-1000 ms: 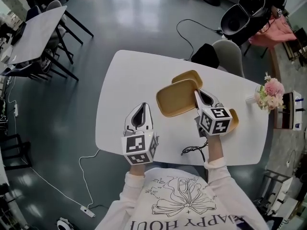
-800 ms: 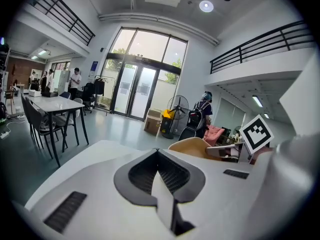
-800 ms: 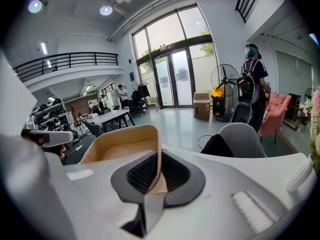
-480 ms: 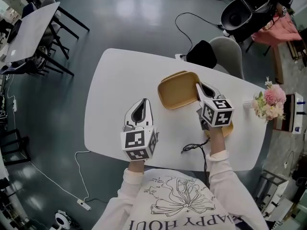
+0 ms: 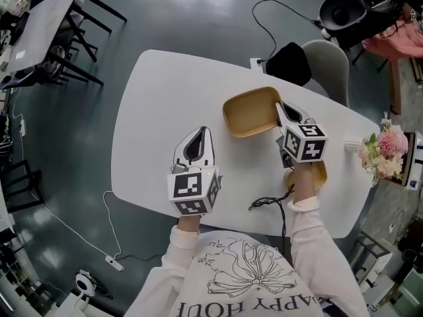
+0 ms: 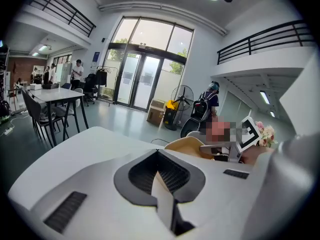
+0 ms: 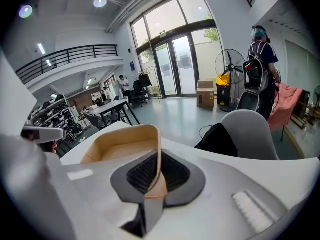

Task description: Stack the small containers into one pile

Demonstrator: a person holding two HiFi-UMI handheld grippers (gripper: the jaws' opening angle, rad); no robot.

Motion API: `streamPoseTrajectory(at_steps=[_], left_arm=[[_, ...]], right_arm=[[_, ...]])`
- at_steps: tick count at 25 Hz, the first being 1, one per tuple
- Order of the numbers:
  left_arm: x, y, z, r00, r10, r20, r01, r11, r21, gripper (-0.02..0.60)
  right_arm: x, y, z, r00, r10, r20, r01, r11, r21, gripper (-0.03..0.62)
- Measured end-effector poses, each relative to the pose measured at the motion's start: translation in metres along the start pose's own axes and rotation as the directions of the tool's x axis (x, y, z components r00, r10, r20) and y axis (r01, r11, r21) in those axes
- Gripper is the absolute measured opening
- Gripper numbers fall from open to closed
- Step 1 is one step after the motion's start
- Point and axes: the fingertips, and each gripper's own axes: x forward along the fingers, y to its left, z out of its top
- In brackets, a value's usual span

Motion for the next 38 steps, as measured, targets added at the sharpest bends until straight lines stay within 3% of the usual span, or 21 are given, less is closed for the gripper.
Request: streamPoseTrajectory(at_steps=[11,17,18,20,21,30,38], left_arm=[[0.015,0.013,-0.024,0.998,0.006,-0.056,-0.007,1.000,-0.024,0.006],[0.017,0.019,-0.032,0.997,0.009,-0.073,-0.011,1.000,-0.029,0.006],[0.017,0.018,-0.033,0.997,0.010,-0.072,-0.012,0.999,-0.030,0.006],[0.017,0.019,-0.033,0.997,0.010,-0.072,-0.013,0.999,-0.031,0.006],[0.017,0.020,-0.033,0.997,0.011,-0.071,-0.013,0.999,-0.031,0.006],[0.003,0.014,-0.016,0.999,-0.029,-0.041,0.029,1.000,-0.012,0.006],[-0.017,-0.024,0.007,0.990,-0.139,-0.002,0.139,0.990,0.038,0.006]], right_arm=[[0.035,-0.015,-0.026,0.997,0.002,-0.072,-0.002,1.000,-0.007,0.026],[0.047,-0.014,-0.035,0.993,-0.018,-0.117,0.011,0.998,-0.062,0.033],[0.047,-0.015,-0.036,0.992,-0.028,-0.121,0.019,0.997,-0.074,0.045],[0.048,-0.015,-0.038,0.991,-0.046,-0.128,0.034,0.995,-0.092,0.154],[0.047,-0.015,-0.037,0.990,-0.056,-0.126,0.044,0.994,-0.095,0.176],[0.000,0.011,-0.005,0.996,-0.087,0.003,0.087,0.995,-0.041,0.192],[-0.077,0.046,0.018,0.986,-0.096,0.136,0.092,0.995,0.040,0.192]])
